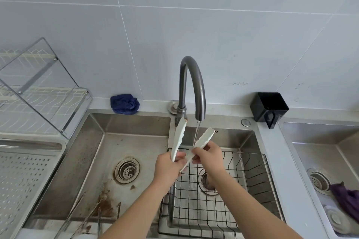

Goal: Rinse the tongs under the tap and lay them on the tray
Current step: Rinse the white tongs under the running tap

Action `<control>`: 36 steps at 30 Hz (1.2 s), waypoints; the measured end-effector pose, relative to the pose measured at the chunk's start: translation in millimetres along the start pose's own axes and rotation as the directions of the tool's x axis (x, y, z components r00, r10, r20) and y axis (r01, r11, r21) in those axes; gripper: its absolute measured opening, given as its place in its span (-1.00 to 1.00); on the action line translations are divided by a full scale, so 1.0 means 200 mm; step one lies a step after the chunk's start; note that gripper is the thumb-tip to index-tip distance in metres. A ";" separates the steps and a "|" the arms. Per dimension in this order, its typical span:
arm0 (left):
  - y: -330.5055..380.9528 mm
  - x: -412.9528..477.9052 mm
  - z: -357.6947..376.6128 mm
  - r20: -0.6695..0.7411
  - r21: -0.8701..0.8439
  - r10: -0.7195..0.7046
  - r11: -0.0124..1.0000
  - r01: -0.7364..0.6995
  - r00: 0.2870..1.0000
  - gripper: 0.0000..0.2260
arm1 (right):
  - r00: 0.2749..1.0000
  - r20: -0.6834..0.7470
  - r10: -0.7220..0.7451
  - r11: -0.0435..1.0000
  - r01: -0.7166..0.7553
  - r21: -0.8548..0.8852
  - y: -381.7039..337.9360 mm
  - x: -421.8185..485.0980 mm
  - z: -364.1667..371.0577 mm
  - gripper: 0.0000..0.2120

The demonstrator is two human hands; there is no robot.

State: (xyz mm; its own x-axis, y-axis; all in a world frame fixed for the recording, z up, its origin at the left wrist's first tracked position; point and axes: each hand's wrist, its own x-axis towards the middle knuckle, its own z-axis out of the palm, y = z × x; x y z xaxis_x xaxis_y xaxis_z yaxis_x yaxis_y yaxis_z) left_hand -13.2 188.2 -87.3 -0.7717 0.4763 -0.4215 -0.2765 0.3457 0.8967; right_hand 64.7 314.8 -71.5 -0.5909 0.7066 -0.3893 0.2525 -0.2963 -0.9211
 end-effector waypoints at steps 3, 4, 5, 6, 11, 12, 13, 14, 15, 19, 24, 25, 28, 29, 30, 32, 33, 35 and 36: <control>0.03 -0.02 -0.01 0.098 -0.008 -0.049 0.999 0.050 0.994 -0.94 | 0.999 -0.035 -0.015 0.999 0.016 0.037 -0.01 -0.01 0.03 -0.98; 0.03 -0.02 -0.03 0.121 0.010 -0.074 0.997 0.074 0.990 -0.92 | 1.000 -0.008 -0.004 0.998 0.005 0.056 0.00 -0.02 0.05 -0.97; 0.03 -0.02 -0.05 0.128 0.018 -0.091 0.996 0.090 0.988 -0.91 | 0.999 0.040 0.010 0.997 -0.013 0.074 0.02 -0.04 0.06 -0.94; 0.01 -0.04 -0.07 0.121 0.015 -0.095 0.995 0.094 0.988 -0.90 | 0.996 0.090 0.020 0.996 -0.027 0.087 0.03 -0.05 0.08 -0.91; -0.09 -0.14 -0.07 0.087 -0.020 -0.094 0.995 0.096 0.992 -0.89 | 1.000 -0.005 0.030 0.962 -0.028 0.273 -0.03 0.00 0.07 -0.86; -0.10 -0.14 -0.06 0.095 -0.033 -0.112 0.993 0.115 0.989 -0.90 | 0.998 -0.023 0.056 0.938 -0.044 0.343 -0.04 0.02 0.08 -0.88; -0.11 -0.14 -0.06 0.105 -0.063 -0.131 0.988 0.139 0.986 -0.91 | 0.997 -0.005 0.075 0.912 -0.067 0.405 -0.05 0.03 0.09 -0.88; -0.10 -0.14 -0.05 0.116 -0.105 -0.150 0.981 0.162 0.982 -0.93 | 0.995 0.040 0.091 0.886 -0.099 0.453 -0.05 0.03 0.11 -0.85; -0.10 -0.13 -0.05 0.131 -0.146 -0.166 0.972 0.185 0.977 -0.95 | 0.990 0.084 0.114 0.861 -0.140 0.488 -0.05 0.02 0.13 -0.78; -0.12 -0.16 -0.04 0.199 -0.208 -0.205 0.947 0.246 0.958 -0.97 | 0.950 0.240 0.197 0.797 -0.298 0.525 -0.07 0.04 0.13 -0.40; -0.10 -0.15 -0.08 0.188 -0.225 -0.180 0.949 0.220 0.966 -0.94 | 0.867 0.484 0.120 0.592 -0.454 0.666 -0.06 0.04 0.09 -0.42; -0.09 -0.14 -0.10 0.185 -0.215 -0.163 0.956 0.202 0.969 -0.93 | 0.868 0.491 0.079 0.558 -0.447 0.699 -0.05 0.02 0.10 -0.55; -0.08 -0.14 -0.13 0.183 -0.206 -0.143 0.962 0.180 0.973 -0.88 | 0.886 0.463 -0.019 0.543 -0.379 0.749 -0.02 -0.01 0.09 -0.87; -0.08 -0.14 -0.14 0.186 -0.211 -0.150 0.959 0.189 0.971 -0.86 | 0.898 0.438 -0.032 0.572 -0.343 0.745 -0.02 0.00 0.09 -0.86; -0.08 -0.14 -0.14 0.200 -0.216 -0.163 0.955 0.205 0.966 -0.84 | 0.912 0.408 -0.034 0.606 -0.306 0.734 -0.03 0.00 0.09 -0.85; -0.08 -0.15 -0.13 0.261 -0.222 -0.202 0.939 0.263 0.944 -0.83 | 0.932 0.362 0.027 0.659 -0.289 0.695 -0.05 0.00 0.10 -0.71; -0.08 -0.16 -0.11 0.295 -0.217 -0.223 0.931 0.293 0.929 -0.82 | 0.934 0.348 0.078 0.670 -0.308 0.675 -0.07 0.00 0.10 -0.59; -0.08 -0.16 -0.09 0.333 -0.216 -0.250 0.918 0.332 0.909 -0.81 | 0.937 0.316 0.145 0.683 -0.326 0.654 -0.09 0.01 0.12 -0.47; -0.09 -0.16 -0.09 0.339 -0.230 -0.258 0.910 0.346 0.905 -0.80 | 0.941 0.303 0.149 0.682 -0.320 0.658 -0.09 0.01 0.12 -0.49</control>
State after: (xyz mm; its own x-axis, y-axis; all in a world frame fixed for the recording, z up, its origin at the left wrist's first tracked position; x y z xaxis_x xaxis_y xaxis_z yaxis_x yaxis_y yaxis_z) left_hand 5.9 151.5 -86.6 -0.4326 0.6156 -0.6588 -0.6500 0.2934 0.7010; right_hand 40.1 305.8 -55.7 -0.7506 0.4260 -0.5051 -0.1424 -0.8508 -0.5059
